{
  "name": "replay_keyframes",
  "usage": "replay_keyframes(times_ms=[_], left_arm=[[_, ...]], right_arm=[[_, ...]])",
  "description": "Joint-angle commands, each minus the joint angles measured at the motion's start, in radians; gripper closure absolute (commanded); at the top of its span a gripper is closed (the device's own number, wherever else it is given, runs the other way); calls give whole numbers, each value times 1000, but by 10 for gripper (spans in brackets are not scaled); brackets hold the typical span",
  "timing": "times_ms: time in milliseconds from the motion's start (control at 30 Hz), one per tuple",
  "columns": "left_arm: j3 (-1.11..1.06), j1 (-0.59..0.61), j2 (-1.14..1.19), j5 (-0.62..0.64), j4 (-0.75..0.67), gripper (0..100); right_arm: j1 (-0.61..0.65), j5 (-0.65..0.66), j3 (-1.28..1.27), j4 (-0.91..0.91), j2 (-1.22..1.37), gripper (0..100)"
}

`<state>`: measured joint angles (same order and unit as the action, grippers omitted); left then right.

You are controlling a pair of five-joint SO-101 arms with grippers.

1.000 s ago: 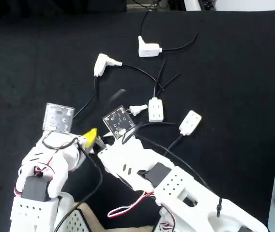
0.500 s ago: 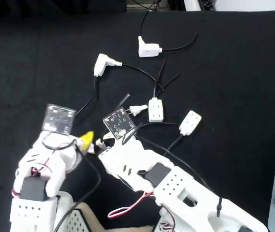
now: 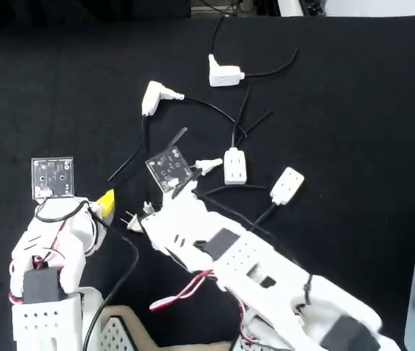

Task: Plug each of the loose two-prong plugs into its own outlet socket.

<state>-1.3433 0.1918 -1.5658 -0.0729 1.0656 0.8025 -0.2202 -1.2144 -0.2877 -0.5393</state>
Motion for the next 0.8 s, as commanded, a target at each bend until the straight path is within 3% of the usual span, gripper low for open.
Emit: replay_keyframes(times_ms=[0,367,767], left_arm=[[38,13,-5,2,3,743],[38,13,-5,2,3,744],[36,13,-5,2,3,744]], right_arm=[[-20,-8,53,37,35,987],[-68,-8,31,71,42,987],[-35,-11,-42,152,42,987]])
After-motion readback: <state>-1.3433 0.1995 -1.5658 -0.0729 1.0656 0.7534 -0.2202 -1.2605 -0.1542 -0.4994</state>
